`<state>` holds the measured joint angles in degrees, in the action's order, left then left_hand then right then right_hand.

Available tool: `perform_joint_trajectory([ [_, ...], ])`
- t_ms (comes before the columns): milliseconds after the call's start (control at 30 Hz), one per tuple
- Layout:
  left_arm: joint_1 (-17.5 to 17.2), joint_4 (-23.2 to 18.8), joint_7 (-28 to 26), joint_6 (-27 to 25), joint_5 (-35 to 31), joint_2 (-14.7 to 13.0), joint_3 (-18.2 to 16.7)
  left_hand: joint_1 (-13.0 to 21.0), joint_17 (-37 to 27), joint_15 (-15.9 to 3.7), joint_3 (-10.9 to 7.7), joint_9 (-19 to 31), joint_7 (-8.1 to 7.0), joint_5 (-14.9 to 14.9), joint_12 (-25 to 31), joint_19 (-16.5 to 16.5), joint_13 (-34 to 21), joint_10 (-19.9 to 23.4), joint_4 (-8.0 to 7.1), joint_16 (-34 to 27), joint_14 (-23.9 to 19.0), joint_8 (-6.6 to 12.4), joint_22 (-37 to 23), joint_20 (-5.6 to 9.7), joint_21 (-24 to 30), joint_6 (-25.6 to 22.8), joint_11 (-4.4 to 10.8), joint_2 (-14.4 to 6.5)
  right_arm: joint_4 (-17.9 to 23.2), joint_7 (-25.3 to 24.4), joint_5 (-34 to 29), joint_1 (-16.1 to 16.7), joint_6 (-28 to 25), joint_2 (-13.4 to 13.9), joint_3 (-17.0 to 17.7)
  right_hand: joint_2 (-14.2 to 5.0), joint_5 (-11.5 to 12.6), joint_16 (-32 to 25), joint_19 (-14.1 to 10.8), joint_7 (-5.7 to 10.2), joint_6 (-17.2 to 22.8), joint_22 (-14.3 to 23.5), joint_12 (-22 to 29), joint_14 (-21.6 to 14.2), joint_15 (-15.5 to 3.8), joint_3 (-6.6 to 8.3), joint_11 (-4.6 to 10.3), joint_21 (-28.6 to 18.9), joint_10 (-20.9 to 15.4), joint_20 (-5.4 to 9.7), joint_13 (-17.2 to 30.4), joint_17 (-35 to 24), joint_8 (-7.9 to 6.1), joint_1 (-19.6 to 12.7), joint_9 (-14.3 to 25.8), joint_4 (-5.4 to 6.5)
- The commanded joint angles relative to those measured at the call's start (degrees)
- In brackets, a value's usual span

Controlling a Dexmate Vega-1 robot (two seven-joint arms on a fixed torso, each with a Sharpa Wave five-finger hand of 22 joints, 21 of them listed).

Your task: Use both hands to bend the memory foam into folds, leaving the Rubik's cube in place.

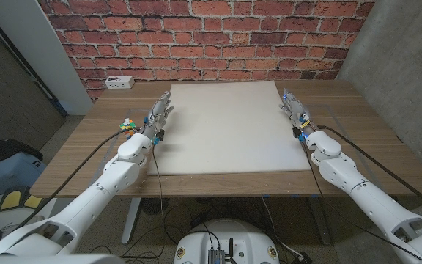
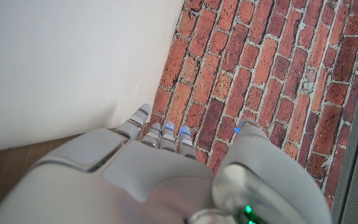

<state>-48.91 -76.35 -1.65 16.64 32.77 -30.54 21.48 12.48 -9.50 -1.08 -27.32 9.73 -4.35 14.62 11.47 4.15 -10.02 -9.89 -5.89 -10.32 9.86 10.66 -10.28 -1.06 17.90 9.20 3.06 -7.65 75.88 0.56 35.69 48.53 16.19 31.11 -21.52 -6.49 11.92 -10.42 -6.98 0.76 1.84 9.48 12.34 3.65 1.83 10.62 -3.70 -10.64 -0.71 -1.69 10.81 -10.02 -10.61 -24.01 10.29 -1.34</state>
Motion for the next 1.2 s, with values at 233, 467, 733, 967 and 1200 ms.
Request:
perform_joint_trajectory([
  [233,-2.1,-7.0,-9.4,-3.1,-13.1,-5.5,2.3,1.4,-0.2,2.20,0.23,0.1,-1.60,-0.8,0.7,-1.5,-0.3,1.2,1.80,-0.4,-1.3,0.66,-0.3,-1.87,0.0,-2.7,-1.12,1.2,7.2,-7.9,-9.1,2.5,-6.7,6.1,-1.1,-0.32,-0.4,-0.8,-0.2,0.76,0.7,0.4,0.1,-0.8,1.22,0.52,-0.83,-0.4,-1.4,-1.60,0.2,-0.3,-0.44,-1.4,0.1,-1.07],
  [467,-3.6,-12.1,-12.7,-6.9,-18.6,-8.2,3.2,1.8,-0.2,1.89,0.38,0.1,-1.75,-1.1,0.6,-1.6,-0.3,1.3,2.49,-0.3,-1.2,0.53,-0.3,-1.43,-0.1,-2.9,-1.11,1.8,12.5,-11.1,-14.5,4.3,-10.4,10.0,-1.9,-0.57,-0.4,-0.8,-0.3,0.73,1.1,0.4,0.1,-1.0,1.10,0.75,-0.79,-0.4,-1.6,-1.51,0.2,-0.3,-0.55,-1.7,0.2,-1.35],
  [733,-6.6,-20.3,-16.9,-13.5,-24.3,-11.2,3.0,2.5,-0.3,1.62,0.82,0.2,-2.12,-1.6,0.6,-1.2,-0.3,1.6,3.73,-0.2,-1.5,0.23,-0.2,-1.43,-0.6,-2.7,-0.90,3.1,16.9,-12.5,-18.4,5.6,-13.4,12.8,-2.3,-0.76,-0.5,-0.9,-0.5,0.72,1.3,0.4,0.1,-1.1,0.97,1.01,-0.79,-0.5,-1.9,-1.23,0.2,-0.3,-0.60,-2.2,0.2,-1.76],
  [967,-9.3,-25.9,-19.0,-17.7,-28.0,-13.5,2.7,3.4,-0.3,1.81,1.21,0.2,-2.49,-2.1,0.7,-1.2,-0.3,2.6,5.23,-0.5,-2.7,0.22,-0.2,-2.60,-1.0,-3.0,-0.38,4.5,20.6,-13.5,-22.1,6.6,-16.5,15.0,-2.9,-0.85,-0.6,-0.9,-0.6,0.78,1.5,0.4,0.1,-1.3,0.76,1.18,-0.73,-0.5,-2.1,-0.90,0.2,-0.3,-0.64,-2.5,0.2,-2.08],
  [1200,-11.4,-30.4,-20.2,-20.9,-31.8,-15.5,2.6,4.1,-0.3,1.84,1.45,0.2,-2.70,-2.4,0.7,-0.7,-0.3,2.9,6.22,-0.3,-2.8,0.20,-0.2,-3.40,-1.4,-3.3,-0.35,5.2,24.8,-14.6,-24.6,8.6,-19.2,17.1,-2.6,-0.91,-0.7,-0.8,-0.6,0.82,1.6,0.4,0.1,-1.4,0.43,1.28,-0.52,-0.5,-2.3,-0.78,0.3,-0.4,-0.63,-2.7,0.2,-2.33],
])
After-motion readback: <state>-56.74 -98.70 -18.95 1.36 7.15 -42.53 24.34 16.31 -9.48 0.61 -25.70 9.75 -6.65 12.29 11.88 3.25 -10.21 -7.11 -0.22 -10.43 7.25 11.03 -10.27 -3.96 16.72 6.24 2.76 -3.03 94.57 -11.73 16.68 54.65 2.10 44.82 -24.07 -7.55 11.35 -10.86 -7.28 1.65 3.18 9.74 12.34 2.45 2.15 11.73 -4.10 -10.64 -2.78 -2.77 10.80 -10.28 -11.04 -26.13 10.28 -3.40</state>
